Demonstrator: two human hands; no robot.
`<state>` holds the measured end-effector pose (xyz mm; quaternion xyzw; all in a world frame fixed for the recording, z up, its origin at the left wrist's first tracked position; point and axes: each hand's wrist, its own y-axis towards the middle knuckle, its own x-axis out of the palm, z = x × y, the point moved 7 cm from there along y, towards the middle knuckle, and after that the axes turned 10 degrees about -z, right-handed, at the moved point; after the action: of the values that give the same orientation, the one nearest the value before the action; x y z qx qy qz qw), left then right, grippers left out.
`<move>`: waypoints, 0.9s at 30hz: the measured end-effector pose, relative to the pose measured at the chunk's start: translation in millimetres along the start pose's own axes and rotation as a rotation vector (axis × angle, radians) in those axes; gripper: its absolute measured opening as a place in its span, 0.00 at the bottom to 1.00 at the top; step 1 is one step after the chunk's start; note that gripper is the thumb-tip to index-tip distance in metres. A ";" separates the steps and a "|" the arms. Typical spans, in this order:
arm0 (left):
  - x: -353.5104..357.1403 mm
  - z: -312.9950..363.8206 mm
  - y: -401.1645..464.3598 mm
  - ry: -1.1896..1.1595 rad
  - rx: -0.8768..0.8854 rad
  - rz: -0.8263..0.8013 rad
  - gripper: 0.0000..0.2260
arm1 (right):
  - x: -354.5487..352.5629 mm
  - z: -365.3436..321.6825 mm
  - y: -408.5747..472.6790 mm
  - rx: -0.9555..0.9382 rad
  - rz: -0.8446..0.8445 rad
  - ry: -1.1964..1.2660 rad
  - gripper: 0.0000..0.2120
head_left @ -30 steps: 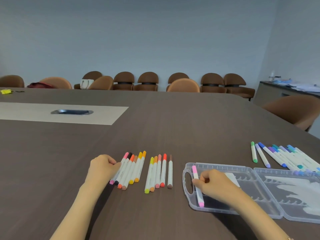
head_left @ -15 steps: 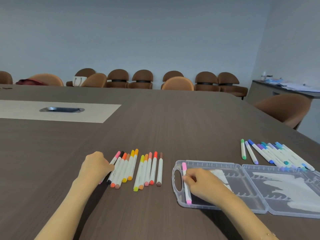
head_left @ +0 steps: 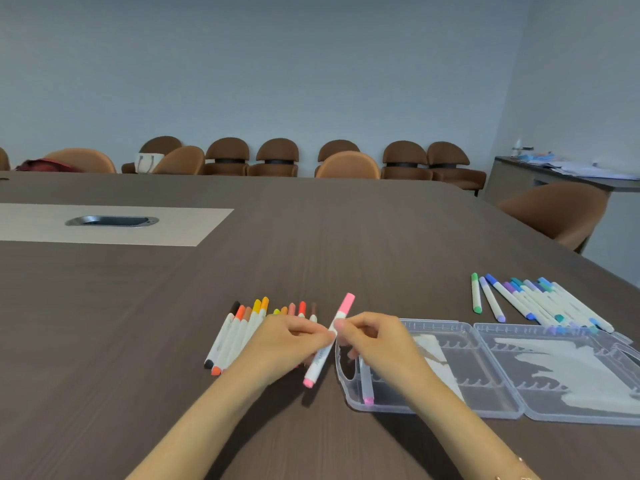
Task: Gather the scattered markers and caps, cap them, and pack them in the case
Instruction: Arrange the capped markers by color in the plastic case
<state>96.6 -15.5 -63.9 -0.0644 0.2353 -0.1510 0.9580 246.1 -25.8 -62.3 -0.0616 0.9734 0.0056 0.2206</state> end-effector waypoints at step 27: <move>-115.7 -83.9 22.2 0.309 -0.199 0.444 0.10 | -34.2 33.8 2.2 0.200 0.123 -0.261 0.14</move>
<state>-34.7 38.1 -92.2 -0.0812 0.4007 0.0781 0.9093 291.0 -18.3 -78.1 0.0216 0.9341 -0.0697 0.3496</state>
